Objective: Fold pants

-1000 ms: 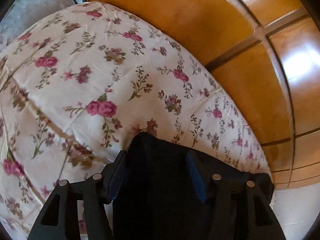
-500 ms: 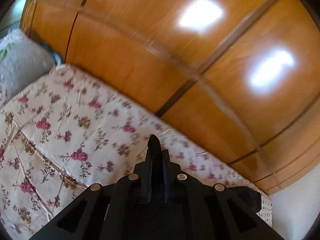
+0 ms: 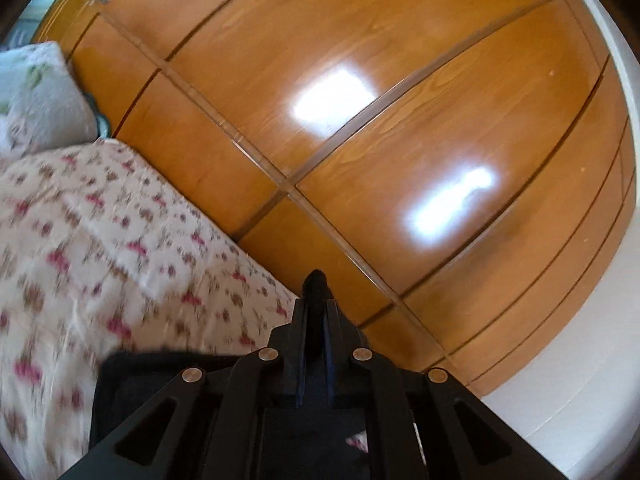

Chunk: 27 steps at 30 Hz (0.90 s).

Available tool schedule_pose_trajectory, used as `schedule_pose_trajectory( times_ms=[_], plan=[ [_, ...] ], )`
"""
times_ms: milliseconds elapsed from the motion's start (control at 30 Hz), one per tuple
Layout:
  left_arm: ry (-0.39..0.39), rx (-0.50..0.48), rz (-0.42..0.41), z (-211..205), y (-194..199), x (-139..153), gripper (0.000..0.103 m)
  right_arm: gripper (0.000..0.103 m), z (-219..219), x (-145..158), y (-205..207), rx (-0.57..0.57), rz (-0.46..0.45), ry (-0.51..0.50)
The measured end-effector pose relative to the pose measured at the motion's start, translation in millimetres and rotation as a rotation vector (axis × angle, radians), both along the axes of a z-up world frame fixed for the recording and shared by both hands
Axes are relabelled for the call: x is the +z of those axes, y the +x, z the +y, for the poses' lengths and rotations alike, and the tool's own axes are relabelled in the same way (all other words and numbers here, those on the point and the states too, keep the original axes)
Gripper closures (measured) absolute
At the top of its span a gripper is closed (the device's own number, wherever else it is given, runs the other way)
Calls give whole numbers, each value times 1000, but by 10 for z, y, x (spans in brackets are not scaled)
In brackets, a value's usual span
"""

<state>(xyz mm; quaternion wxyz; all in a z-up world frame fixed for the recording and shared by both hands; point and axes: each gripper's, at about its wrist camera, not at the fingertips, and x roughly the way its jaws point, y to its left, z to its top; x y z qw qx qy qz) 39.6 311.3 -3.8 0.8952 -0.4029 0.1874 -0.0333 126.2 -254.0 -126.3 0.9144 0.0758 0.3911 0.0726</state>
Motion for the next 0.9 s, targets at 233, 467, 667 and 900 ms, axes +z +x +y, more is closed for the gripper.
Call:
schedule_pose_trajectory(
  times_ms=[233,467,667,900],
  plan=[
    [-15,12,28,-337,-651,-480,97,46,-2,-1,6,-1,0,-5],
    [-167,96,153,-319,-897,-1204,97,46,-1,-3,1,0,3,-13],
    [-172,106,194,-329,-885,-1436,97,46,110,47,76,5,47,-68],
    [-120,100,178,-382,-922,-1443,97,46,336,507,444,61,-6,72]
  ],
)
